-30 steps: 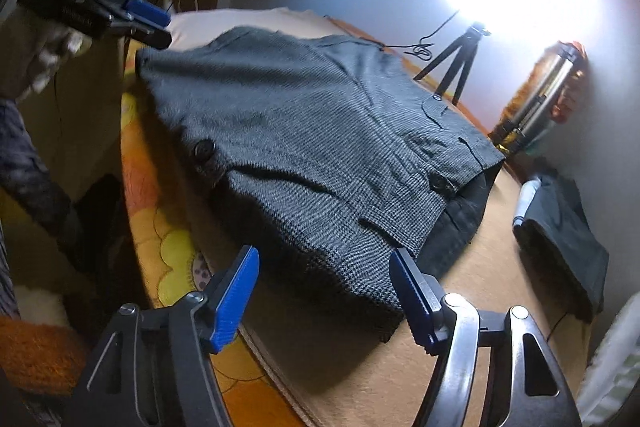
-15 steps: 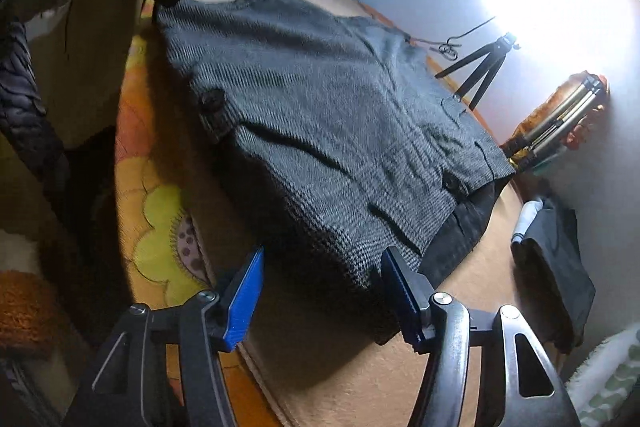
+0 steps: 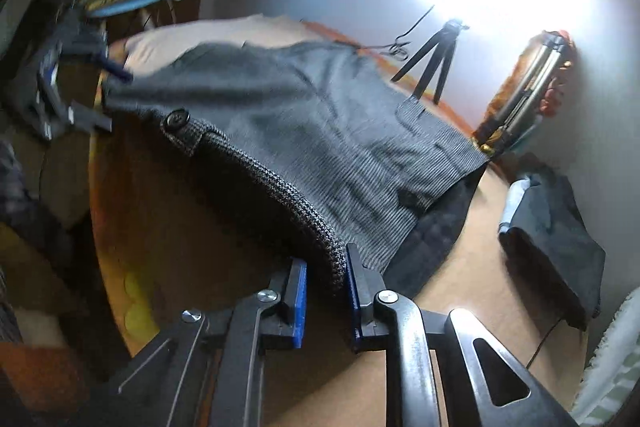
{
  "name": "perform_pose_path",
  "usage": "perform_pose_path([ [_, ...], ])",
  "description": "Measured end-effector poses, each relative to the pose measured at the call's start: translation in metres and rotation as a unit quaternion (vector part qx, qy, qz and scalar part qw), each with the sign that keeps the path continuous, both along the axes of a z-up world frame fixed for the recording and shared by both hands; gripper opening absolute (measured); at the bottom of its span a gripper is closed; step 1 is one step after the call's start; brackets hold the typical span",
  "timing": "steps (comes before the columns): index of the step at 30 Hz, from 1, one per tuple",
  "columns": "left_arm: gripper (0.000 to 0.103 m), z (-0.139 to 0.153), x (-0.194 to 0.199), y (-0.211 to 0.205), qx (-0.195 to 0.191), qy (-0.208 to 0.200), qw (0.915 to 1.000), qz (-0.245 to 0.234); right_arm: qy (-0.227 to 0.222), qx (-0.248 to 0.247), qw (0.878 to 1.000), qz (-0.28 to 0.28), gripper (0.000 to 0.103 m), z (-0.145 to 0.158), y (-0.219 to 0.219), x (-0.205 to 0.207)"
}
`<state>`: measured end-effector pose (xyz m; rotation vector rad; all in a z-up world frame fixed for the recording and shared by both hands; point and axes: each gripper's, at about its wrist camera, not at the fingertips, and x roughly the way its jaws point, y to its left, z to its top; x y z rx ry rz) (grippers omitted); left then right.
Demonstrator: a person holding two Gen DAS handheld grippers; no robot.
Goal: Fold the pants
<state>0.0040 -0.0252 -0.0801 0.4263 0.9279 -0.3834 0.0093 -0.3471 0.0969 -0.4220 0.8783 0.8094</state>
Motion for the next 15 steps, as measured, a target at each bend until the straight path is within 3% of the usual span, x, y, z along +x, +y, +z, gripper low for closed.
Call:
perform_pose_path([
  [2, 0.074, -0.004, 0.005, 0.002, 0.018, -0.005, 0.9998, 0.010, -0.003, 0.008, 1.000, -0.010, 0.014, 0.005, 0.000, 0.006],
  [5, 0.072, -0.007, 0.015, 0.013, 0.012, 0.003, 0.9994, 0.032, -0.002, 0.019, 1.000, -0.023, 0.013, 0.010, -0.003, 0.012],
  [8, 0.057, -0.012, 0.022, 0.022, 0.013, 0.011, 0.9987, 0.049, -0.003, 0.029, 0.999, -0.032, 0.012, 0.013, -0.006, 0.013],
  [9, 0.048, -0.014, 0.022, 0.023, 0.013, 0.012, 0.9988, 0.047, -0.002, 0.032, 0.999, -0.033, 0.012, 0.014, -0.007, 0.014],
  [10, 0.031, -0.016, 0.023, 0.024, 0.015, 0.012, 0.9988, 0.044, -0.001, 0.034, 0.999, -0.034, 0.011, 0.014, -0.008, 0.014],
  [12, 0.014, -0.019, 0.024, 0.026, 0.019, 0.010, 0.9989, 0.043, 0.001, 0.035, 0.999, -0.032, 0.011, 0.014, -0.008, 0.012],
  [15, 0.008, -0.004, 0.029, 0.031, 0.000, -0.018, 0.9982, 0.057, -0.004, 0.029, 0.999, -0.028, 0.011, 0.013, -0.004, 0.008],
])
